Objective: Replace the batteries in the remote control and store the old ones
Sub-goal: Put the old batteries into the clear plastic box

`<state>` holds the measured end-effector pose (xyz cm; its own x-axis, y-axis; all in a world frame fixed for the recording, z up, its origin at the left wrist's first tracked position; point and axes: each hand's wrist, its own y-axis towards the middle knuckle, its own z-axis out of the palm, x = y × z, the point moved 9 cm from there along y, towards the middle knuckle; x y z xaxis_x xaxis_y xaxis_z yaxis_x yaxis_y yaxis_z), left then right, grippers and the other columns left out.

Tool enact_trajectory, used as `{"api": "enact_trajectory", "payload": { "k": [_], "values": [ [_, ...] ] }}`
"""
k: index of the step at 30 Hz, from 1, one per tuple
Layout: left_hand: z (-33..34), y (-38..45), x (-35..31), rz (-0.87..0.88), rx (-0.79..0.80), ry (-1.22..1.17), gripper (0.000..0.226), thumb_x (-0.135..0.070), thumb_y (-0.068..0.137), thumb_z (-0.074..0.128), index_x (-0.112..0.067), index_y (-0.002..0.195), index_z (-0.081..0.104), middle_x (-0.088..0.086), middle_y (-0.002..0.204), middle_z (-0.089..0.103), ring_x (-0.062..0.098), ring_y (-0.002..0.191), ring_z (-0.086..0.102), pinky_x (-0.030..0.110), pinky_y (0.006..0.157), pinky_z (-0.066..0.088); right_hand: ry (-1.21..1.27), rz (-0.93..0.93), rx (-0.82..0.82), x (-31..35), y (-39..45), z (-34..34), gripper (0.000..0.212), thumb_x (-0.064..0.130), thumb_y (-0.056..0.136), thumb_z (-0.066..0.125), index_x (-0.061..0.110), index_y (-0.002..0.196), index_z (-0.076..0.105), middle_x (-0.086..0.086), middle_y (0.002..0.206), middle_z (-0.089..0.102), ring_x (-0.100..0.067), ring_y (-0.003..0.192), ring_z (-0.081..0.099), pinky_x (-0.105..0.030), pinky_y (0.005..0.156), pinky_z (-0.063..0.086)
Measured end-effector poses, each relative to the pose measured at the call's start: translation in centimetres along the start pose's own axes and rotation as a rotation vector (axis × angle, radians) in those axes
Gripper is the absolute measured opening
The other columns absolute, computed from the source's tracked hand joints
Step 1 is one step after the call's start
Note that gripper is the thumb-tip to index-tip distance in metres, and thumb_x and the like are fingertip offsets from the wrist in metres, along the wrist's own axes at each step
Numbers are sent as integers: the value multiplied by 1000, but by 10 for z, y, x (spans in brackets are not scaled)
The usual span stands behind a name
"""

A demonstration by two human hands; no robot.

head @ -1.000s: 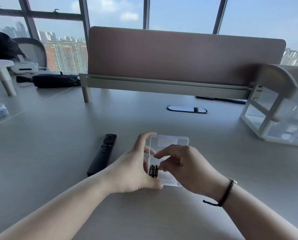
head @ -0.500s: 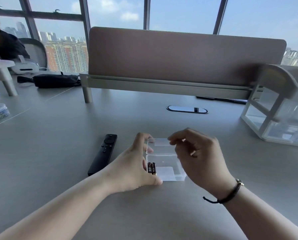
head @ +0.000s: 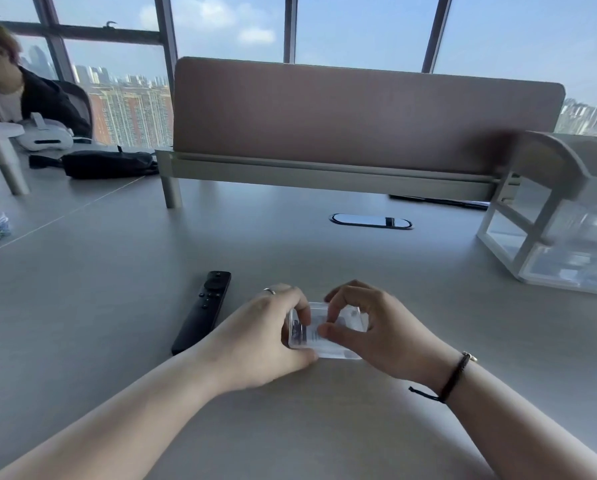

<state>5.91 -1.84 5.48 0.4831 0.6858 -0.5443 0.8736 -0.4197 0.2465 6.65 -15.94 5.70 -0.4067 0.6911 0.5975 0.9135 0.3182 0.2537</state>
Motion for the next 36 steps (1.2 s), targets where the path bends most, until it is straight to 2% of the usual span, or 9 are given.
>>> {"api": "enact_trajectory", "payload": {
  "k": [3, 9, 12, 15, 17, 20, 23, 27, 36],
  "values": [
    [0, 0, 1, 4, -4, -1, 34, -42, 70, 82, -32, 86, 53, -14, 100, 57, -2, 81, 51, 13, 68, 40, 17, -2, 54, -3, 2, 4, 22, 50, 79, 71, 30, 84, 62, 8, 106, 66, -18, 95, 62, -40, 89, 50],
    [4, 2, 0, 28, 1, -26, 31, -34, 70, 83, -26, 75, 53, -10, 107, 59, -2, 73, 51, 12, 65, 40, 16, -24, 121, -5, 3, 14, 21, 43, 86, 68, 28, 79, 55, 2, 106, 63, -19, 98, 60, -41, 91, 48],
    [5, 2, 0, 27, 4, -32, 31, -33, 70, 83, -26, 74, 53, -10, 109, 59, -3, 73, 51, 12, 65, 40, 25, -27, 132, -6, 4, 17, 22, 40, 87, 69, 31, 78, 52, 1, 102, 61, -17, 94, 57, -38, 88, 48],
    [5, 2, 2, 36, 4, -14, 34, -35, 69, 82, -28, 76, 50, -11, 109, 58, -4, 75, 52, 12, 66, 39, 27, -35, 157, -8, 1, 21, 33, 44, 77, 79, 34, 85, 49, 6, 96, 57, -7, 81, 51, -24, 71, 44],
    [6, 3, 2, 49, -1, 4, 36, -37, 69, 81, -30, 80, 47, -11, 106, 57, -3, 78, 52, 12, 66, 37, 34, -40, 131, -12, 0, 21, 41, 44, 71, 82, 35, 95, 50, 12, 94, 56, -2, 78, 49, -17, 66, 39],
    [6, 1, 4, 32, -19, 35, 43, -41, 75, 76, -35, 103, 44, -16, 112, 45, -7, 80, 51, 10, 67, 36, 14, -42, 46, -20, 4, 17, 43, 51, 75, 75, 43, 112, 53, 17, 115, 56, -3, 104, 54, -25, 87, 48],
    [8, 0, 8, 3, -9, 68, 65, -46, 79, 71, -39, 130, 32, -18, 131, 29, -4, 89, 45, 10, 80, 36, -173, -22, -5, -35, 18, 12, 48, 50, 86, 65, 50, 132, 50, 10, 147, 41, -12, 136, 38, -30, 112, 35],
    [10, -2, 10, -26, 7, 102, 61, -54, 81, 65, -40, 130, 31, -19, 130, 30, 6, 91, 54, 26, 88, 44, -296, 93, -72, -59, 43, 1, 49, 51, 92, 56, 49, 139, 45, 3, 157, 33, -21, 144, 32, -36, 116, 32],
    [14, -2, 7, -8, 31, 114, 52, -55, 84, 62, -40, 128, 38, -23, 126, 32, -7, 80, 47, 22, 78, 39, -353, 169, -111, -72, 68, -6, 49, 51, 94, 53, 47, 142, 43, 0, 162, 29, -24, 146, 32, -35, 115, 29]
  ]
}}
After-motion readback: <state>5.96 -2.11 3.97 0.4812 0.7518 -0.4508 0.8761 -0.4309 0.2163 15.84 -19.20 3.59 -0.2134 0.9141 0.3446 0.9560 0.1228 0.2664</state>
